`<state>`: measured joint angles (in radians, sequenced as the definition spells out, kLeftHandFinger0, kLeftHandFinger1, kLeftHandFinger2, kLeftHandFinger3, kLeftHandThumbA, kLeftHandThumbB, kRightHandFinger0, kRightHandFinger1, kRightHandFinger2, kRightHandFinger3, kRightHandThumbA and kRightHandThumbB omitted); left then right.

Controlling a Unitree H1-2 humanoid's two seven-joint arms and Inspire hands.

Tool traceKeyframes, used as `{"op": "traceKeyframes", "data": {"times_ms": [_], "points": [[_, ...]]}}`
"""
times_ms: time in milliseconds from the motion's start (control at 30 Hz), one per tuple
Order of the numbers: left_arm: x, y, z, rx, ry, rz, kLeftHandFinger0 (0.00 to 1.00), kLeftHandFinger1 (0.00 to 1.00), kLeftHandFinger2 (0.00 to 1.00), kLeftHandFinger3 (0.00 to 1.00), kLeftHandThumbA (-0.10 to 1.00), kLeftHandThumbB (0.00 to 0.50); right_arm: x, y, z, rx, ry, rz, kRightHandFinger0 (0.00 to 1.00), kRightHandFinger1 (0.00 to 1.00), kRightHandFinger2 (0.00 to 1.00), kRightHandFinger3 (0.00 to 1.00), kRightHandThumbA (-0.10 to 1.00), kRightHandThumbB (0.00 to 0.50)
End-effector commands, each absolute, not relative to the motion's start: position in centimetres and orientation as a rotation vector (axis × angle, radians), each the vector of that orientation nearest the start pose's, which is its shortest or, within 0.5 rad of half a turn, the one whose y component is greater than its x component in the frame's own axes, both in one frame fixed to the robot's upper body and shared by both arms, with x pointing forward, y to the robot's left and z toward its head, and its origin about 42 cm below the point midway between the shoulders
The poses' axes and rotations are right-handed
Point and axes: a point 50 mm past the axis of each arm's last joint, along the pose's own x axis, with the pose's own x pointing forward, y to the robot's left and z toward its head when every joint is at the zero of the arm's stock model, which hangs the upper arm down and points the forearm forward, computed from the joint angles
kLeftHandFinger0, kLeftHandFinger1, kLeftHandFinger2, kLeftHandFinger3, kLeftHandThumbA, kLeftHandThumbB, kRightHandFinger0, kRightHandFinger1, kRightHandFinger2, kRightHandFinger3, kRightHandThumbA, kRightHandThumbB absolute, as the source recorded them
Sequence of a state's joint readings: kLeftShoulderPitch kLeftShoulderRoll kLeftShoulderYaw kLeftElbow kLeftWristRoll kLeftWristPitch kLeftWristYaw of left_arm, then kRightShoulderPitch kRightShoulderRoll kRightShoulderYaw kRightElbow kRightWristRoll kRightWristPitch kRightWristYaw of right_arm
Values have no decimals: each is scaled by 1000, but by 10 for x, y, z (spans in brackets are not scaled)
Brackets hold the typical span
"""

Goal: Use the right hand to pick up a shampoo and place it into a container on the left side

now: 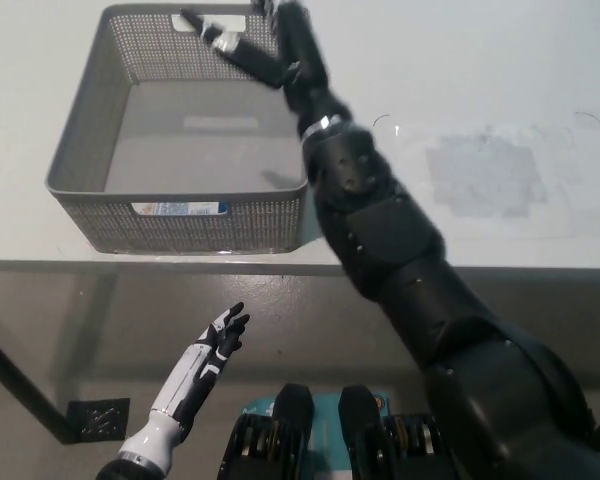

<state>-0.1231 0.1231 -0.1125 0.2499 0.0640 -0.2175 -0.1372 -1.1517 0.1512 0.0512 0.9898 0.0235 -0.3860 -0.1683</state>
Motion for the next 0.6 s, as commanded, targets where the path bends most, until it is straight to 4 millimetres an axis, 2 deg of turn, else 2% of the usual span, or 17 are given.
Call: {"op": "traceKeyframes", "data": {"times_ms": [0,67,100,133,167,233,267,300,333,367,433,467,533,567], "points": [[330,211,90,233,-134,-317,1000,1000,1000,1000,986,138,511,-54,409,85,-771,248,1000,1000,1000,1000,1000,436],[330,212,90,250,-147,-322,1000,1000,1000,1000,1000,131,495,-81,417,123,-822,232,1000,1000,1000,1000,1000,405],[330,214,90,248,-147,-322,1000,1000,1000,1000,1000,132,488,-91,416,137,-838,217,1000,1000,1000,1000,997,406],[330,215,90,241,-145,-322,1000,1000,1000,1000,1000,140,477,-109,414,156,-852,207,1000,1000,1000,1000,975,401],[330,215,90,238,-142,-322,1000,1000,1000,1000,1000,140,471,-118,412,166,-862,206,1000,1000,1000,1000,973,401],[329,216,91,254,-150,-328,1000,1000,1000,1000,1000,125,448,-146,399,167,-890,182,1000,1000,1000,1000,984,363],[329,216,91,258,-154,-325,1000,1000,1000,1000,1000,120,441,-155,394,171,-889,182,1000,1000,1000,1000,981,370],[330,217,91,260,-155,-324,1000,1000,1000,1000,1000,120,438,-158,392,174,-888,183,1000,1000,1000,1000,1000,412],[329,217,91,260,-152,-321,1000,1000,1000,1000,1000,123,425,-172,376,173,-878,164,1000,1000,1000,1000,980,364],[329,217,91,266,-153,-321,1000,1000,1000,1000,1000,114,415,-182,362,168,-873,155,1000,1000,1000,1000,974,354],[330,218,92,263,-155,-319,1000,1000,1000,1000,1000,120,405,-190,348,171,-863,153,1000,1000,1000,1000,966,338],[330,218,93,261,-155,-318,1000,1000,1000,1000,1000,111,397,-199,331,145,-850,138,1000,1000,1000,1000,971,317],[330,219,93,258,-157,-317,1000,1000,1000,1000,1000,104,385,-208,308,136,-807,116,1000,1000,1000,1000,967,316],[330,219,94,251,-160,-315,1000,1000,1000,1000,1000,111,378,-215,291,135,-773,115,1000,1000,1000,1000,936,291]]}}
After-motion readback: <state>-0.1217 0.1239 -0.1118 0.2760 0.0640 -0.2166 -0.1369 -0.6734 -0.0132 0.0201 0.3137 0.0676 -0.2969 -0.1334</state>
